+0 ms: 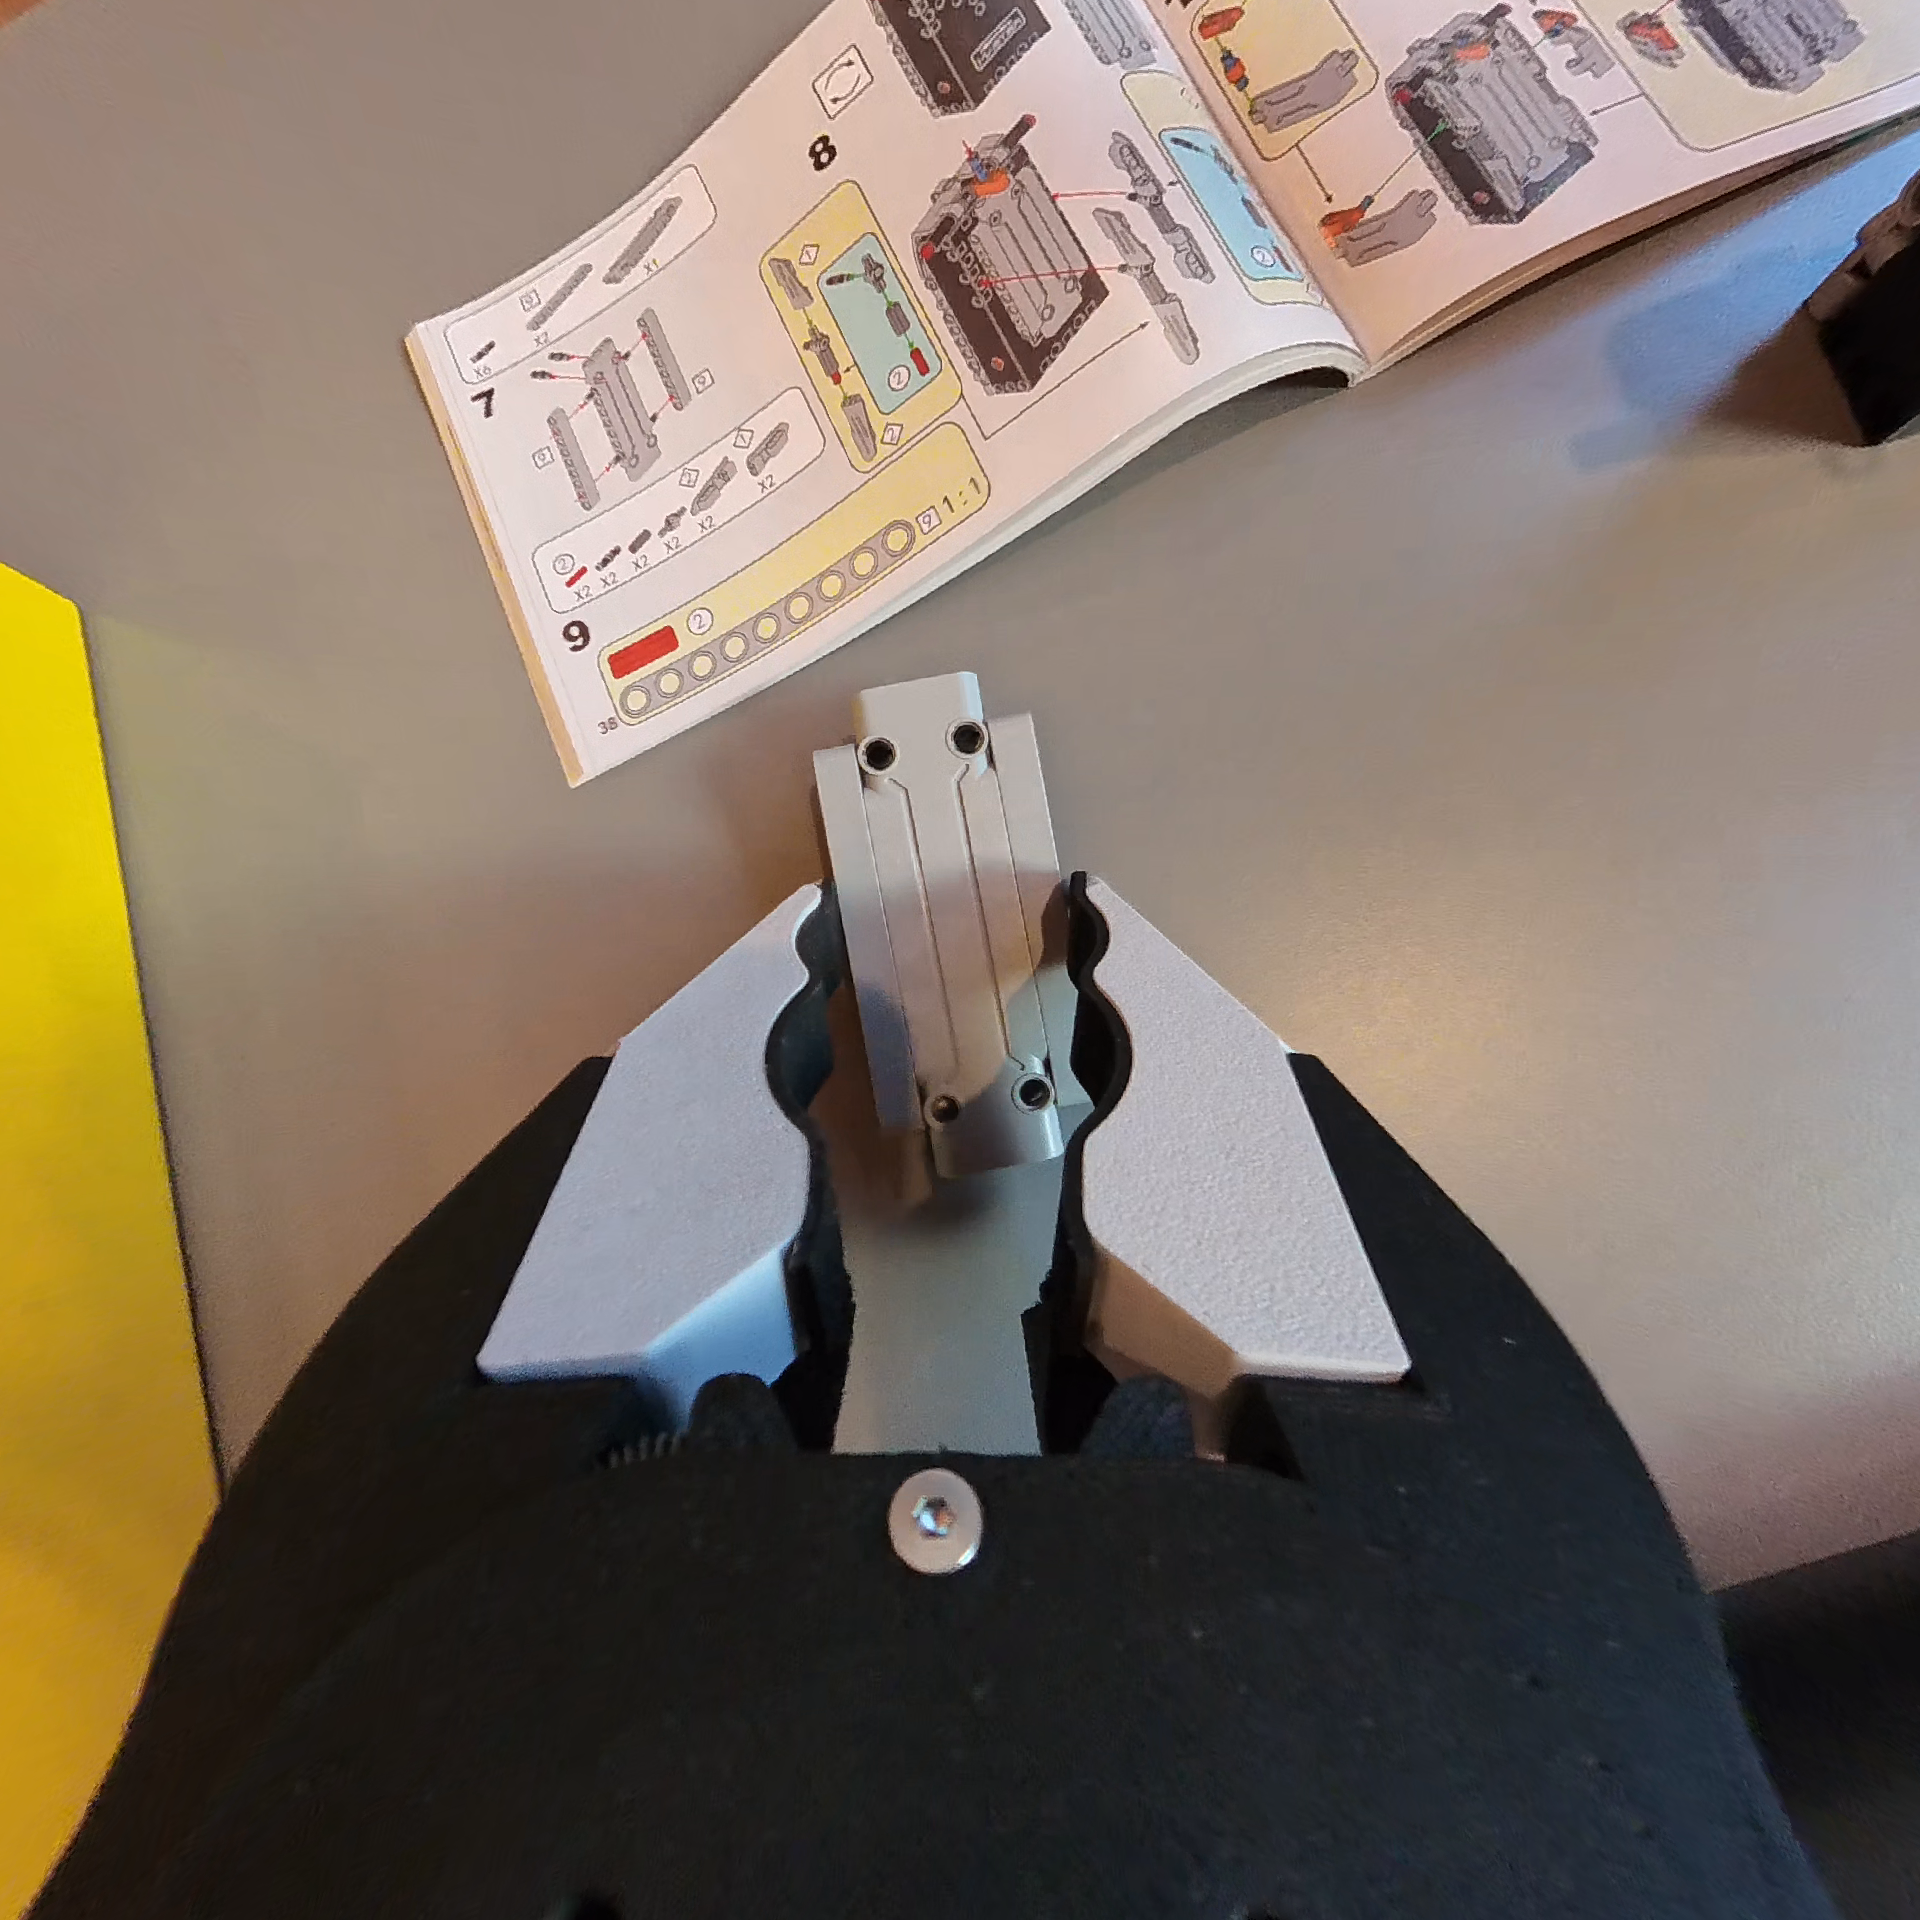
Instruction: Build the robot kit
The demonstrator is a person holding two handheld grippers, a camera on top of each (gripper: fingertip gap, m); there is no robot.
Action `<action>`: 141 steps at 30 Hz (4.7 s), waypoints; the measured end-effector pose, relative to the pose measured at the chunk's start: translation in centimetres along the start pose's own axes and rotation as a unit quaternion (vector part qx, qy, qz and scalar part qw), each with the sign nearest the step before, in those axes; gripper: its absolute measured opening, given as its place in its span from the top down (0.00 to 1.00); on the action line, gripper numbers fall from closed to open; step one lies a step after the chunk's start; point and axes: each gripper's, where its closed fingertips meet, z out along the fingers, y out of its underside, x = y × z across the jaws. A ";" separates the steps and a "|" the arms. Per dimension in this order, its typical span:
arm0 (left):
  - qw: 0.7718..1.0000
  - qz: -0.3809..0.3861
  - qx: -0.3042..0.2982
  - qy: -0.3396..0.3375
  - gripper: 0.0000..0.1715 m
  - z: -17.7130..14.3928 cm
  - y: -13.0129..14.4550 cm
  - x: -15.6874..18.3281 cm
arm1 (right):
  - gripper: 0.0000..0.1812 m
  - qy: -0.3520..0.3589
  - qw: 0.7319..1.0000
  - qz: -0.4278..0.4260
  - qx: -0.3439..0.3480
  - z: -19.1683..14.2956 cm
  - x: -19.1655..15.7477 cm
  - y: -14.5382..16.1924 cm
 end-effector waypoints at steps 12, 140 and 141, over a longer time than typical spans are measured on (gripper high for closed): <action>0.997 0.012 0.072 0.013 0.76 -3.4 -3.3 1.7 | 0.66 0.486 0.873 0.040 -0.029 -9.5 14.7 3.0; 0.868 0.164 0.293 0.366 0.60 -4.4 -11.3 7.5 | 0.97 -0.080 0.993 0.061 0.069 -1.2 -4.2 -0.2; 0.875 0.166 0.305 0.338 0.59 -4.8 -11.6 6.2 | 0.97 -0.077 0.994 0.054 0.057 -0.9 -4.0 -0.1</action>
